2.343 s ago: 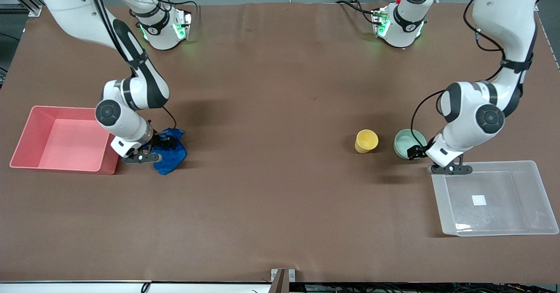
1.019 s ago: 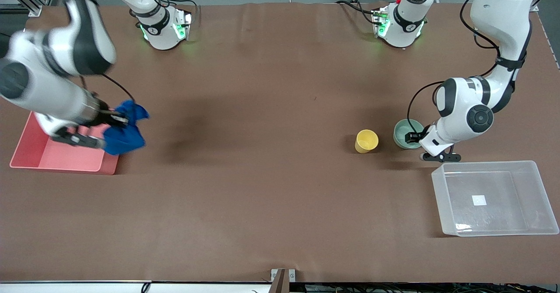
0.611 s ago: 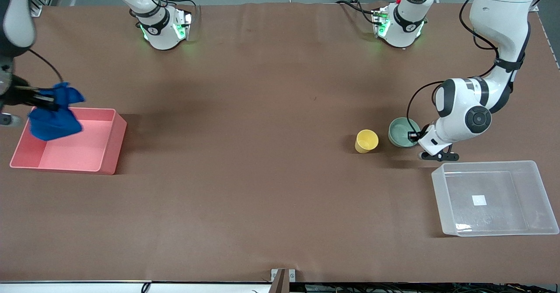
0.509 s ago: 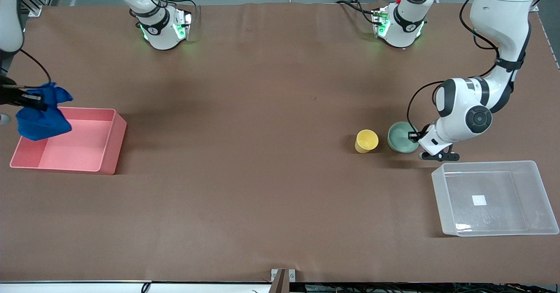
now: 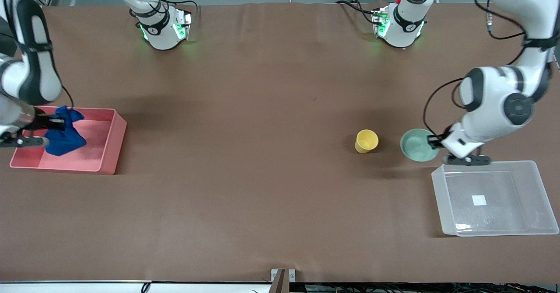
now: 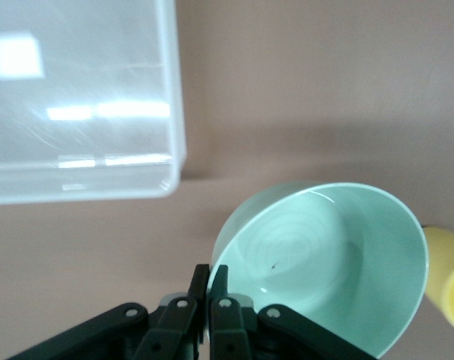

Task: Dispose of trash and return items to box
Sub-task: 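Drop the cloth into the bin while the left gripper carries the bowl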

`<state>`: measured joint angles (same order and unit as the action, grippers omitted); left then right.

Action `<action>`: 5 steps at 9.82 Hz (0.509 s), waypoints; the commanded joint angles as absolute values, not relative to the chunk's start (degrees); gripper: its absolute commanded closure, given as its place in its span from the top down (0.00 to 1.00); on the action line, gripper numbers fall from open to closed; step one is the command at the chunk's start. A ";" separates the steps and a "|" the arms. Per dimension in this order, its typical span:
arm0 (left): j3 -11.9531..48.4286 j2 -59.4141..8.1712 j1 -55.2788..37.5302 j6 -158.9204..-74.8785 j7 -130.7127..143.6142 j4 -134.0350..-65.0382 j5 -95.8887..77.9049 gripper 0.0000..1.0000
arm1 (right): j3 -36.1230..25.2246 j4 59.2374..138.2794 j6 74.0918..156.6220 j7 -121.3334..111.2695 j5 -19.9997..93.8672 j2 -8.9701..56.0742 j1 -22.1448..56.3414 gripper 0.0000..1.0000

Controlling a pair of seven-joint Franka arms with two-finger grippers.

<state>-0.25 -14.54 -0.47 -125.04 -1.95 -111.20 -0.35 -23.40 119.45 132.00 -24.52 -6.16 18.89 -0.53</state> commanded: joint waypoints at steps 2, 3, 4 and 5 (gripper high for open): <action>-7.70 -24.66 -0.79 -121.20 -9.73 -92.61 -3.06 0.00 | -22.94 120.24 137.11 -25.14 -6.68 22.05 -0.79 0.99; -11.04 -29.57 -0.53 -121.11 -15.32 -86.20 -6.12 0.00 | -22.94 119.80 137.02 -24.96 -6.68 21.97 -0.62 1.00; -15.08 -34.58 -0.53 -119.46 -21.12 -81.26 -11.81 0.00 | -22.77 119.62 136.59 -24.44 -6.51 21.36 -0.27 1.00; -19.55 -39.94 -0.53 -118.75 -26.31 -76.25 -17.43 0.00 | -22.68 119.01 135.54 -24.09 -6.24 19.10 0.08 1.00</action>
